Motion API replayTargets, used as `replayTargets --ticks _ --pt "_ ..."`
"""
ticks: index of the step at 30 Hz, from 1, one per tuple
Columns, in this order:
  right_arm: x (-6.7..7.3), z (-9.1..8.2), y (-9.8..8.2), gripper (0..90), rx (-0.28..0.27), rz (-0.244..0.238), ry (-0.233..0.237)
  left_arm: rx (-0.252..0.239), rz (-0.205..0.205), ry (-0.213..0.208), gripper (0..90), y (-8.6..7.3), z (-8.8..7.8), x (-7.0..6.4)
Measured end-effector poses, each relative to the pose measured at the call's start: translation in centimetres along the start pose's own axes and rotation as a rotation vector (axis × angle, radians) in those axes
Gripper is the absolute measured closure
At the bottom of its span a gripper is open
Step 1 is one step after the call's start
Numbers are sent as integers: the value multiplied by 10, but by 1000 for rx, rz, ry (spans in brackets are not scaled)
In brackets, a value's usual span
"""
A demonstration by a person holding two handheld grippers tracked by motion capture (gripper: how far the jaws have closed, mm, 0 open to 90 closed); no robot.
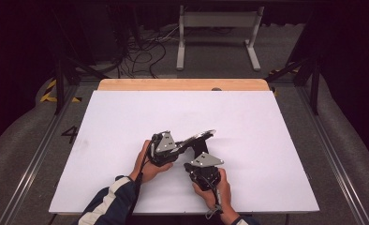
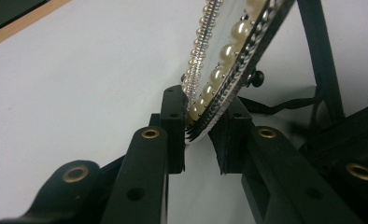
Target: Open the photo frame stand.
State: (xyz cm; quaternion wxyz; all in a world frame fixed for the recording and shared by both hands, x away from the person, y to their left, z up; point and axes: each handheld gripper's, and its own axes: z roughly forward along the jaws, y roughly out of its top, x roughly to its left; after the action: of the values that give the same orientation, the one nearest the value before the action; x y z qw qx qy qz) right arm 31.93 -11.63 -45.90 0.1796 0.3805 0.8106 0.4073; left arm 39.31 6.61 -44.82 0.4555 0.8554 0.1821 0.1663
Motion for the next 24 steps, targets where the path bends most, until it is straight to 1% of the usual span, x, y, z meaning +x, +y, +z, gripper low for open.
replayTargets --ticks 5,10,16,18,20,22,24 --pt "-1 1 0 900 1 -1 3 -3 11 -2 767 0 0 0" --pt "0 1 0 900 2 -5 2 1 13 1 769 0 0 -1" --pt "0 0 0 900 2 -1 -1 -8 8 -4 767 -1 0 0" --pt "0 0 0 900 2 1 -3 -16 -5 -6 761 -1 1 0" --pt "0 0 0 900 2 5 -4 -20 -4 -10 755 -1 1 1" --pt "-1 0 0 900 0 6 -3 -23 -8 -13 746 -2 3 1" --pt "0 0 0 900 0 7 -4 -15 -13 -5 720 -2 5 2"
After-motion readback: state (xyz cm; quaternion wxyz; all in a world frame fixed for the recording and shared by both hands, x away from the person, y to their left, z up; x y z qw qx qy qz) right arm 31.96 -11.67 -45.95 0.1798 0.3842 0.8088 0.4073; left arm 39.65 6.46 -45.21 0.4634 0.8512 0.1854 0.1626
